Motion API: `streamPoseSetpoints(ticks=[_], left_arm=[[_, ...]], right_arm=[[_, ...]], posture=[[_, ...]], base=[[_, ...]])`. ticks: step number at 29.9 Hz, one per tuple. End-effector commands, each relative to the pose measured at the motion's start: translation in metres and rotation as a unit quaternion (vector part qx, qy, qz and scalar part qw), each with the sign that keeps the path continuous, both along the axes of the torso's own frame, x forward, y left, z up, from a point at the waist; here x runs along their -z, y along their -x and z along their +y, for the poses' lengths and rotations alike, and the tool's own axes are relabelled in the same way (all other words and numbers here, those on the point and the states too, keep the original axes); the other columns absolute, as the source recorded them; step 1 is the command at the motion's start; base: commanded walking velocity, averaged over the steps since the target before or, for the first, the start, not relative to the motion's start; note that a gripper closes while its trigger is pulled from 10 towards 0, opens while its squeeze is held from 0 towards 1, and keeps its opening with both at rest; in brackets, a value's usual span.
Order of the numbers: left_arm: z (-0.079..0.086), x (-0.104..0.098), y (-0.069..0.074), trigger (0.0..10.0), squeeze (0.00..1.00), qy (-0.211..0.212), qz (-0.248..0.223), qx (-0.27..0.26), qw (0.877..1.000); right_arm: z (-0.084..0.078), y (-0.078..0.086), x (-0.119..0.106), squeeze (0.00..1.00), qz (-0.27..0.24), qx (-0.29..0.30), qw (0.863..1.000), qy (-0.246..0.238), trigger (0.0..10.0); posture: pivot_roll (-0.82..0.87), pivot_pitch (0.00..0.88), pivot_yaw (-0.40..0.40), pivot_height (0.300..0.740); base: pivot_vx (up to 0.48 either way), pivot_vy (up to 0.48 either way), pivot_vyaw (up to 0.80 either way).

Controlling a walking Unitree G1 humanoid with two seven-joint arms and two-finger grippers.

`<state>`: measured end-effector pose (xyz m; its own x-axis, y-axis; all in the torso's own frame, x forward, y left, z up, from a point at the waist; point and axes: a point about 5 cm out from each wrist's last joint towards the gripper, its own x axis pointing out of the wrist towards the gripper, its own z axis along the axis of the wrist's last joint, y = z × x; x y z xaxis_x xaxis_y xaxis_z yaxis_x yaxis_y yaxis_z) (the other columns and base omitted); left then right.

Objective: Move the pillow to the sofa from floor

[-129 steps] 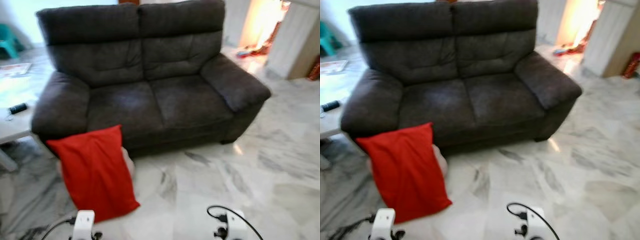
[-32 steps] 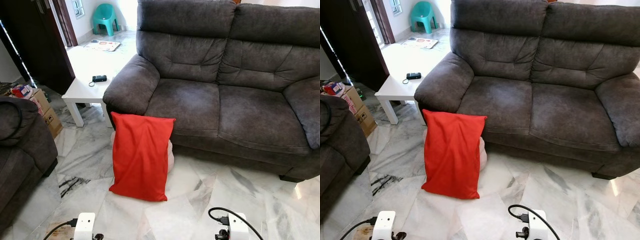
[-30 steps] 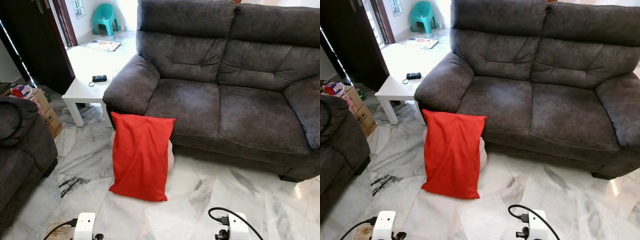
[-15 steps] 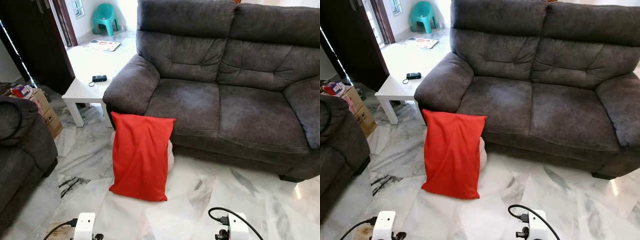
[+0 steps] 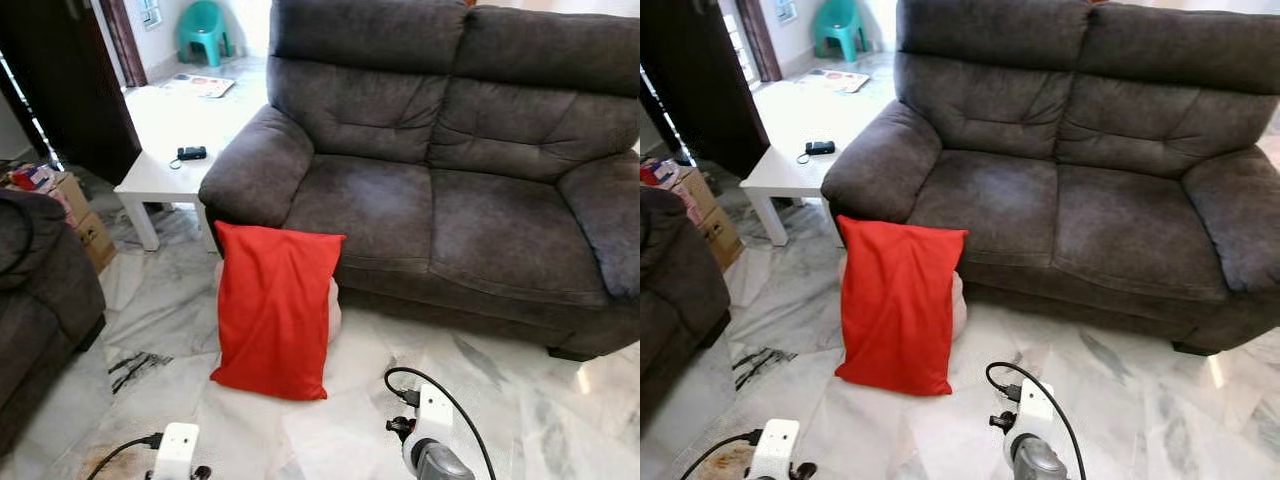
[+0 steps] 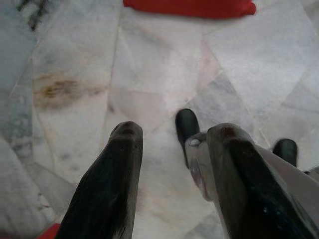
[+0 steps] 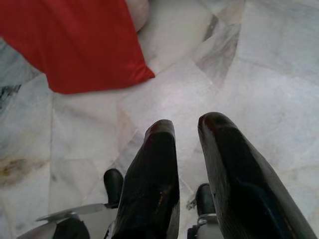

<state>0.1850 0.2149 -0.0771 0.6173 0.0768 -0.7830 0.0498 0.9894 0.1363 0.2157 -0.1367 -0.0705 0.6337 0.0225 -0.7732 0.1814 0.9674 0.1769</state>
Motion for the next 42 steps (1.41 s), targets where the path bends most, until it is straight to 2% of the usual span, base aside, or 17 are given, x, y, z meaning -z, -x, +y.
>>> streamPoseSetpoints(ticks=[1,2,3,5,7,10,13,14,16,17,18,20,22,26,30,38,42], left_arm=[[0.008,-0.009,-0.01,10.0,0.0,-0.031,-0.038,0.005,0.999],[0.011,-0.015,-0.02,10.0,0.0,-0.038,-0.067,-0.002,0.997],[0.011,-0.015,-0.02,10.0,0.0,-0.038,-0.067,-0.002,0.997],[0.022,-0.042,-0.048,10.0,0.0,-0.059,-0.156,-0.011,0.986],[0.023,-0.05,-0.056,10.0,0.0,-0.062,-0.185,-0.011,0.981],[0.024,-0.075,-0.075,10.0,0.0,-0.074,-0.269,-0.011,0.96],[0.02,-0.087,-0.081,10.0,0.0,-0.073,-0.308,-0.011,0.948],[0.015,-0.098,-0.085,10.0,0.0,-0.068,-0.344,-0.005,0.937],[0.013,-0.103,-0.086,10.0,0.0,-0.066,-0.361,-0.003,0.93],[0.008,-0.114,-0.087,10.0,0.0,-0.06,-0.39,-0.002,0.919],[0.006,-0.118,-0.087,10.0,0.0,-0.058,-0.4,-0.003,0.915],[-0.003,-0.132,-0.088,10.0,0.0,-0.048,-0.429,0.004,0.902],[-0.014,-0.141,-0.089,10.0,0.0,-0.039,-0.444,0.024,0.895],[-0.026,-0.154,-0.092,10.0,0.0,-0.024,-0.465,0.028,0.884],[-0.035,-0.168,-0.091,10.0,0.0,-0.028,-0.482,0.051,0.874],[-0.031,-0.178,-0.087,10.0,0.0,-0.037,-0.486,0.057,0.871],[-0.029,-0.177,-0.085,10.0,0.0,-0.041,-0.476,0.053,0.877]], right_arm=[[-0.001,-0.002,-0.002,0.0,-0.01,0.007,1.0,0.003,10.0],[-0.002,-0.003,-0.003,0.0,-0.02,0.007,1.0,0.005,10.0],[-0.002,-0.003,-0.003,0.0,-0.02,0.007,1.0,0.005,10.0],[-0.002,-0.008,-0.007,0.0,-0.061,0.002,0.998,0.001,10.0],[-0.003,-0.009,-0.009,0.0,-0.072,-0.004,0.997,0.006,10.0],[-0.003,-0.014,-0.015,0.0,-0.112,-0.012,0.994,0.011,10.0],[-0.003,-0.016,-0.017,0.0,-0.13,-0.018,0.991,0.018,10.0],[-0.003,-0.017,-0.019,0.0,-0.143,-0.016,0.989,0.023,10.0],[-0.004,-0.017,-0.02,0.0,-0.15,-0.014,0.988,0.024,10.0],[-0.026,-0.025,-0.032,0.0,-0.211,0.003,0.977,0.032,10.0],[-0.042,-0.029,-0.042,0.0,-0.252,0.011,0.967,0.04,10.0],[-0.068,-0.041,-0.082,0.0,-0.366,0.012,0.928,0.07,10.0],[-0.069,-0.046,-0.099,0.0,-0.402,0.011,0.912,0.086,10.0],[-0.069,-0.053,-0.121,0.0,-0.445,0.024,0.89,0.097,10.0],[-0.064,-0.054,-0.135,0.0,-0.467,0.008,0.879,0.095,10.0],[-0.052,-0.042,-0.136,0.0,-0.457,-0.016,0.885,0.084,10.0],[-0.049,-0.039,-0.137,0.0,-0.451,-0.024,0.889,0.074,10.0]], posture=[[-0.01,0.0,-0.04,0.74],[-0.01,0.0,-0.042,0.74],[-0.01,0.0,-0.042,0.74],[-0.01,0.0,-0.042,0.74],[-0.01,0.0,-0.042,0.74],[0.0,0.0,-0.044,0.74],[0.0,0.0,-0.046,0.74],[0.01,0.0,-0.048,0.74],[0.01,0.0,-0.05,0.74],[0.01,0.0,-0.05,0.74],[0.01,0.0,-0.05,0.74],[0.01,0.0,-0.05,0.74],[0.01,0.0,-0.058,0.74],[0.02,0.0,-0.058,0.74],[0.02,0.0,-0.057,0.74],[0.02,0.0,-0.055,0.74],[0.02,0.0,-0.055,0.74]], base=[[0.0,0.0,0.0],[0.0,0.0,0.0],[0.0,0.0,0.0],[0.0,0.0,0.0],[0.0,0.0,0.0],[0.0,0.0,0.0],[0.0,0.0,0.0],[0.0,0.0,0.0],[0.0,0.0,0.0],[0.0,0.0,0.0],[0.0,0.0,0.0],[0.0,0.0,0.0],[0.0,0.0,0.0],[0.0,0.0,0.0],[0.0,0.0,0.0],[0.0,0.0,0.0],[0.0,0.0,0.16]])
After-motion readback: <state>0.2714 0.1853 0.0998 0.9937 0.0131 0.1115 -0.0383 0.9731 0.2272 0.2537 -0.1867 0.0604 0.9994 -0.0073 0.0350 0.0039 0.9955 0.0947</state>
